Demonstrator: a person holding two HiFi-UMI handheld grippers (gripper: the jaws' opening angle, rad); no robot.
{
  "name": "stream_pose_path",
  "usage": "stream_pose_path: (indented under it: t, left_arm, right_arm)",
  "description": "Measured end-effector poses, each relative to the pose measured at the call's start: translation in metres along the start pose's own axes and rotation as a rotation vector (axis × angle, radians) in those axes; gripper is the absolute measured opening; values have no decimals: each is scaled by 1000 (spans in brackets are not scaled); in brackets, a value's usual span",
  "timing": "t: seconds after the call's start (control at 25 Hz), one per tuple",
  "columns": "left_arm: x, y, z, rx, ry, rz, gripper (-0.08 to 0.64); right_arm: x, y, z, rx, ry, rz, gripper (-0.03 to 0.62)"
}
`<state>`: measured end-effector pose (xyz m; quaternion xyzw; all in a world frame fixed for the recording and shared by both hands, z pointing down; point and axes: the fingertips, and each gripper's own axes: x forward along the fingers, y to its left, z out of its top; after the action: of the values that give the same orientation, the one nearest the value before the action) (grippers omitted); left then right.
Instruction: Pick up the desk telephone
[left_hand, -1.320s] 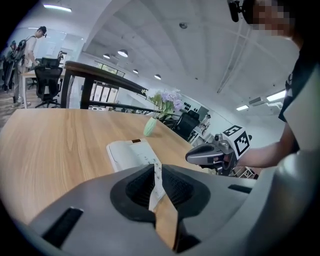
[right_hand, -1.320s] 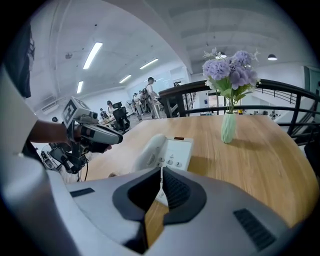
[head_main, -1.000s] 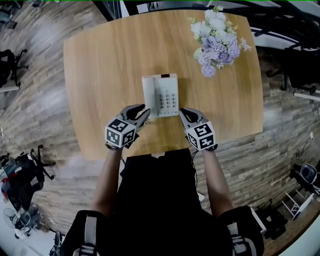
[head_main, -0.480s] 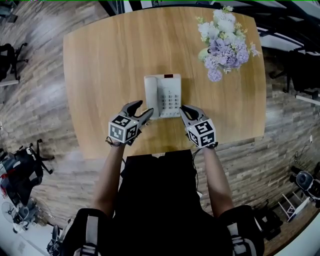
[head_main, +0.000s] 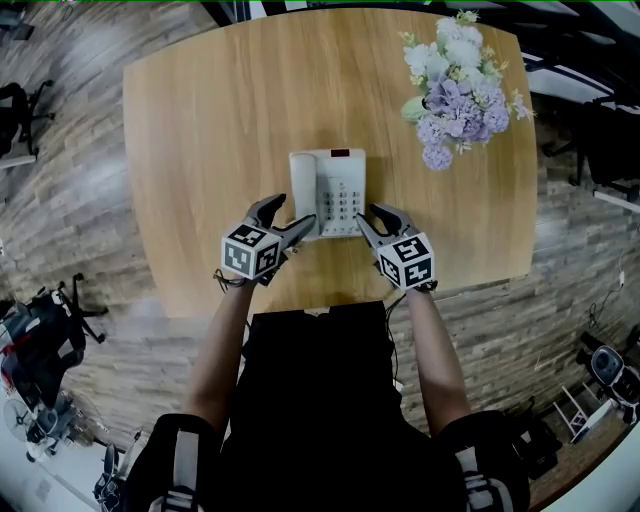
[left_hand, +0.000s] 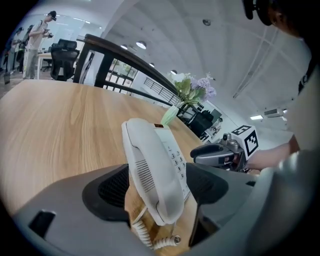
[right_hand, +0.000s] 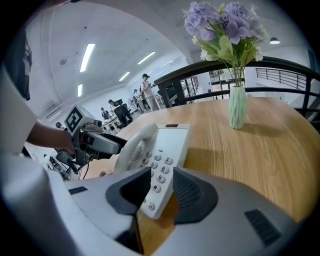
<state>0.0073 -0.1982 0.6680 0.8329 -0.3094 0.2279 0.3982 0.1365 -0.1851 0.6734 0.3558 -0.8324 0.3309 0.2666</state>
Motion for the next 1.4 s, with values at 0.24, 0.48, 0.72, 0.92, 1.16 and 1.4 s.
stream_pose_path:
  t: [0.24,0.48,0.72,0.92,1.16,1.4]
  left_arm:
    - [12,-1,-7,-42,11,-52,390]
    - [22,2,-10,-62,17,-70,405]
    - [32,6,-3,-96,-3,-73,407]
    - [38,5,-4,-101,10,-84,407]
    - [44,8,-14,-94,58,-76,408]
    - [48,6,-19,-112,67,-83,408]
  right_arm:
    - [8,-2,-3,30,-1,43,189]
    - [18,-2,-5,50,5,69,217]
    - [26,-4,-10,65,23,93,252]
    - [30,-6,-12,89,28,98,255]
    - [34,-10,-13,134,23,102,255]
    - [41,-11,-10,187,8,117,255]
